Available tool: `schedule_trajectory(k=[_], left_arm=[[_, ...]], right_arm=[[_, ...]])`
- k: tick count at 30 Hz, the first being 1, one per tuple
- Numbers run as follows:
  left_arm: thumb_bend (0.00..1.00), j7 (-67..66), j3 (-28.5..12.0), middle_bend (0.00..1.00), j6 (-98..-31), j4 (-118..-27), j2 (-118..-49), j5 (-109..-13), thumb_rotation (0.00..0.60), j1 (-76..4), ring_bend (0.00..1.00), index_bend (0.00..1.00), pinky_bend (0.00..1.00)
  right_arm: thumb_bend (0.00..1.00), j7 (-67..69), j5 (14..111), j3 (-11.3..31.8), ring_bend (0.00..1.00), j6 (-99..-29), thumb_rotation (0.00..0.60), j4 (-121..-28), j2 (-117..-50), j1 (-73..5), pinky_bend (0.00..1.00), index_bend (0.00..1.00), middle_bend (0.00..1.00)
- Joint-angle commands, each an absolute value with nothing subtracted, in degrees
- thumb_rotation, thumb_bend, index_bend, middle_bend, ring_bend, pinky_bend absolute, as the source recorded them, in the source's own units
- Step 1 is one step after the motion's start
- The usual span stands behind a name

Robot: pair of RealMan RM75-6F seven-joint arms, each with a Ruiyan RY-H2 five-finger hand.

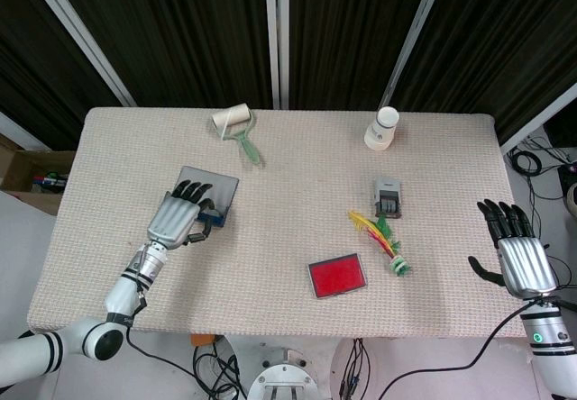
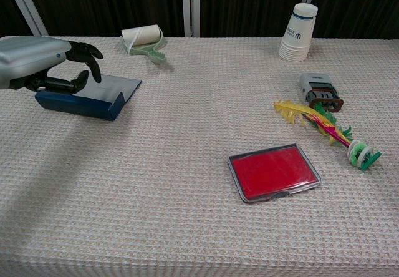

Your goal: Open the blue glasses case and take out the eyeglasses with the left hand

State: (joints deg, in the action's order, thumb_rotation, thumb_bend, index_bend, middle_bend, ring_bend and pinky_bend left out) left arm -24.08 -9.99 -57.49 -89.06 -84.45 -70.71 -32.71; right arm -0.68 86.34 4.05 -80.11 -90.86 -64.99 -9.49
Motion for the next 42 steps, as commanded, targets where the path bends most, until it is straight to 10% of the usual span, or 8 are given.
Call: schedule_trajectory(k=[1,27,34,42], left_arm=[[0.61,-26.9,-9.8,0.09,-56.8,-87.7,-86.3,-68.3,0.174,-34.1,0.07,0.34,0.09],[0.60,-38.5,-1.5,0.08,-64.2,-98.6,-79.8,-59.8,0.170,-30.3,0.07,0.41,0.09],[0.60,-25.1,-6.4,0.09,-64.0,-96.6,-76.5,-56.0,0.167,-28.2,0.07,0.35,0.09],[0.60,-21.8,-12.1,0.08,-55.5,-83.6,-80.0,-42.8,0.019,-32.7,0.07,0.31,0.09]], right_arm=[[0.18,-0.4,86.2,4.0,0.00,-80.0,0.600,-90.6,-65.1,-9.5,0.06,0.04,0.08],[0.18,0.9,87.0,3.7,0.00,-80.3,0.600,-90.0,-65.1,-9.7,0.06,0.04,0.08],[0.18,1.4,87.2,3.6,0.00,-80.6,0.600,-89.7,-65.2,-9.6,0.06,0.04,0.08],[0.18,2.1,86.7,3.6,0.00,-80.5,0.600,-89.2,-65.2,-9.4,0.06,0.04,0.08]])
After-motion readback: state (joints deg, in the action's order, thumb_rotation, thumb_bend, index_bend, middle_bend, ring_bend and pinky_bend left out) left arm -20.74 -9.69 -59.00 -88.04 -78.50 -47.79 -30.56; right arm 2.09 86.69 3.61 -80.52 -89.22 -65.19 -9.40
